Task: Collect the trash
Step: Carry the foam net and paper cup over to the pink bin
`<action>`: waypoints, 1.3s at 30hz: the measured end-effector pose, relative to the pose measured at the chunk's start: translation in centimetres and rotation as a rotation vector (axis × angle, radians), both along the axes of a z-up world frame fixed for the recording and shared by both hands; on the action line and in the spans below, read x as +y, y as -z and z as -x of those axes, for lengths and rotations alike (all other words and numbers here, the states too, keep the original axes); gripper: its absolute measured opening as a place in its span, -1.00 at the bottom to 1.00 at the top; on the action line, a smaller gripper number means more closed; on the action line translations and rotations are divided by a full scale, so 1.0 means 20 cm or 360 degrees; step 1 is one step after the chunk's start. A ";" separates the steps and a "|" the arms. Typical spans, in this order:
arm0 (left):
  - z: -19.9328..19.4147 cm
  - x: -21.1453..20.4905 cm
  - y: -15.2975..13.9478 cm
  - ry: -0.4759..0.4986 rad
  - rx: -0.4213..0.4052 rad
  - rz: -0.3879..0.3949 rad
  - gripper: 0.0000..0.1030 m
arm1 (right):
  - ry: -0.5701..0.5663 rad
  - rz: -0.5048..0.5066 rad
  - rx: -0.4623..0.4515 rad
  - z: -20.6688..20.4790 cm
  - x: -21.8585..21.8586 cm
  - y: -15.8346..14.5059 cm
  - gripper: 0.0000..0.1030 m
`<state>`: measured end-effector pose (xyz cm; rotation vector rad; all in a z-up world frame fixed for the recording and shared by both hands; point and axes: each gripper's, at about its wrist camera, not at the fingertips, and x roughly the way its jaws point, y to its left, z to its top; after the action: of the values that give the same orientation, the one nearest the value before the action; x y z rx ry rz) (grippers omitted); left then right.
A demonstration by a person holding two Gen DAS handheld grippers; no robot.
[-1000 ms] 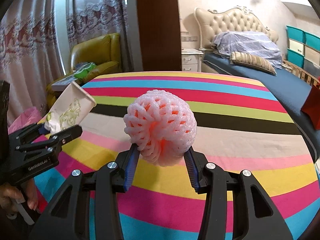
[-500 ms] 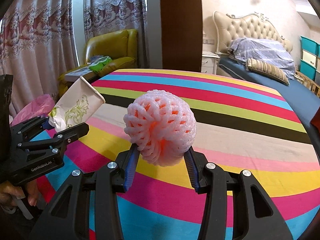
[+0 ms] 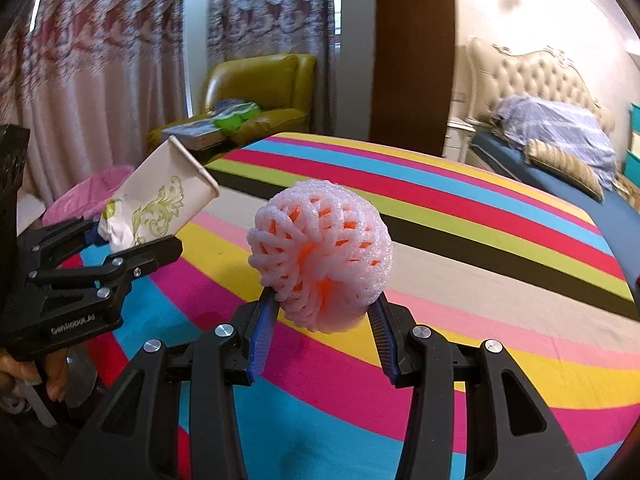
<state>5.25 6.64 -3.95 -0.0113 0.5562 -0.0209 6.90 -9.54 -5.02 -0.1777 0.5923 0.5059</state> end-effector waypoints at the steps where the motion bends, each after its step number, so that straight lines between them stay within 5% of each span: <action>1: 0.02 0.03 0.00 -0.0023 0.0002 -0.0005 0.08 | -0.0024 0.0011 -0.0003 0.01 0.03 0.00 -0.16; 23: 0.40 0.52 -0.01 -0.0312 -0.0053 0.0005 0.08 | -0.0433 0.0153 -0.0017 0.04 0.57 -0.05 -0.16; 39: 0.66 1.07 -0.24 -0.0669 -0.0212 0.0107 0.09 | -0.0763 0.0100 -0.0036 0.03 1.01 -0.23 -0.16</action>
<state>-7.94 27.97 0.81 -0.1908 0.4112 0.3666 6.22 10.72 -0.40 -0.3889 0.5438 0.9479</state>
